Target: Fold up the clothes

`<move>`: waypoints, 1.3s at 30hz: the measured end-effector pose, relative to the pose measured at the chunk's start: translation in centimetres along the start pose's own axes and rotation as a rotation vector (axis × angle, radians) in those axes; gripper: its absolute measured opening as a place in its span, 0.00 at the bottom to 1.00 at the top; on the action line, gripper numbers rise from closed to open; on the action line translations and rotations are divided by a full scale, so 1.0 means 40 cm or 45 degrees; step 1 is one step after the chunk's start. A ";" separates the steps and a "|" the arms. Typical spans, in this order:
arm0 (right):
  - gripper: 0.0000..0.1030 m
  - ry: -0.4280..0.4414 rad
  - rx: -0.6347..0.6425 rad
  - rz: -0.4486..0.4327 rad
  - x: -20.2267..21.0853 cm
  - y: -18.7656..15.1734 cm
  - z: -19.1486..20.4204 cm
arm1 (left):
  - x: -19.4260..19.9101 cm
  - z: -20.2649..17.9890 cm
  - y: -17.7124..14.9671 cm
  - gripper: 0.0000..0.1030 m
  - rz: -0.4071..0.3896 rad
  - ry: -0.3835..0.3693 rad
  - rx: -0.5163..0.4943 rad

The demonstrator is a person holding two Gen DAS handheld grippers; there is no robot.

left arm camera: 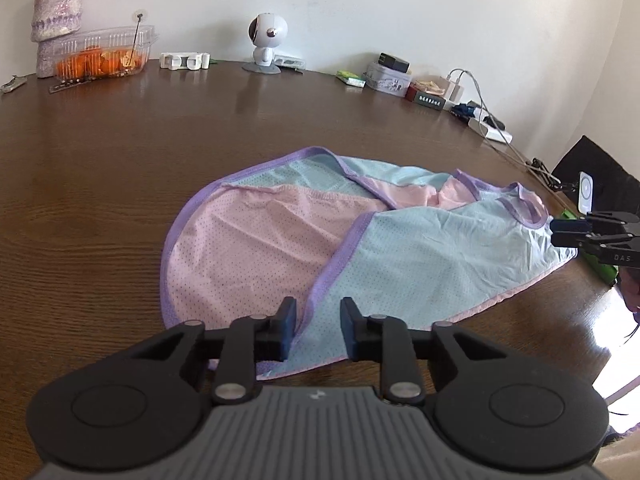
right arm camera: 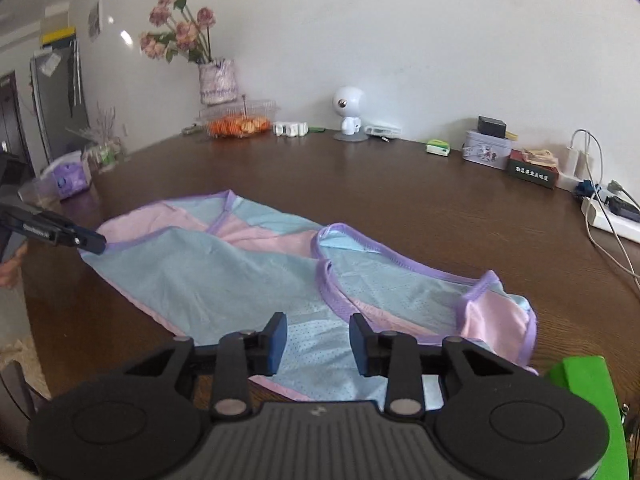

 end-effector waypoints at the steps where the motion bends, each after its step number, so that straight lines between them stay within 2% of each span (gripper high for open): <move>1: 0.31 -0.008 -0.006 0.020 -0.017 -0.001 0.004 | 0.003 0.001 -0.005 0.18 0.001 0.010 -0.002; 3: 0.30 -0.016 -0.032 0.062 -0.049 -0.004 0.007 | 0.010 0.005 -0.014 0.09 0.000 0.023 -0.002; 5: 0.09 0.017 -0.063 0.062 -0.055 -0.015 0.010 | 0.020 0.013 -0.022 0.04 -0.010 0.042 0.004; 7: 0.02 0.007 -0.054 0.066 -0.050 -0.017 0.020 | 0.023 0.017 -0.023 0.02 -0.004 0.062 0.012; 9: 0.00 -0.017 -0.036 0.075 -0.037 -0.023 0.022 | 0.026 0.016 -0.023 0.02 0.009 0.071 0.007; 13: 0.00 0.006 -0.046 0.128 -0.024 -0.041 0.015 | 0.027 0.013 -0.019 0.03 0.028 0.084 -0.006; 14: 0.02 0.008 -0.025 0.124 -0.019 -0.042 0.018 | 0.029 0.009 -0.008 0.07 0.011 0.103 0.000; 16: 0.07 0.025 -0.004 0.076 0.001 -0.017 0.018 | 0.027 -0.006 0.029 0.18 -0.021 0.105 0.000; 17: 0.15 0.042 -0.010 0.032 0.009 0.009 0.011 | 0.021 -0.017 0.056 0.36 -0.046 0.102 -0.010; 18: 0.22 0.051 -0.022 -0.007 0.009 0.040 0.001 | 0.010 -0.031 0.085 0.47 -0.074 0.106 -0.029; 19: 0.34 0.051 -0.028 -0.040 -0.002 0.077 -0.007 | -0.012 -0.048 0.121 0.49 -0.094 0.111 -0.061; 21: 0.37 0.050 -0.020 -0.068 -0.062 0.152 -0.023 | -0.080 -0.071 0.193 0.50 -0.075 0.102 -0.109; 24: 0.36 0.113 -0.040 0.012 -0.201 0.225 -0.039 | -0.216 -0.078 0.282 0.50 -0.003 0.137 -0.197; 26: 0.34 0.134 -0.072 0.084 -0.279 0.244 -0.039 | -0.289 -0.075 0.315 0.50 0.042 0.223 -0.283; 28: 0.30 0.134 -0.068 0.157 -0.343 0.250 -0.033 | -0.341 -0.063 0.335 0.48 0.081 0.242 -0.309; 31: 0.29 0.082 0.003 0.198 -0.363 0.226 -0.028 | -0.378 -0.039 0.349 0.48 0.108 0.193 -0.270; 34: 0.29 0.071 0.008 0.211 -0.359 0.204 -0.047 | -0.396 -0.039 0.334 0.47 0.137 0.150 -0.325; 37: 0.29 0.111 -0.023 0.209 -0.354 0.193 -0.066 | -0.398 -0.023 0.333 0.46 0.138 0.113 -0.295; 38: 0.27 0.114 -0.023 0.208 -0.353 0.192 -0.066 | -0.398 -0.022 0.334 0.41 0.138 0.097 -0.294; 39: 0.22 0.115 -0.014 0.206 -0.353 0.193 -0.064 | -0.397 -0.023 0.334 0.30 0.138 0.081 -0.303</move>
Point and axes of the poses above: each gripper's, at about its wrist camera, not at the fingertips, and x roughly against the way its jaws point, z to its left, y to its top, the point moved 2 cm from there along -x, roughly the way its jaws point, and after that the axes turned 5 degrees about -y, right-handed, at the moved point
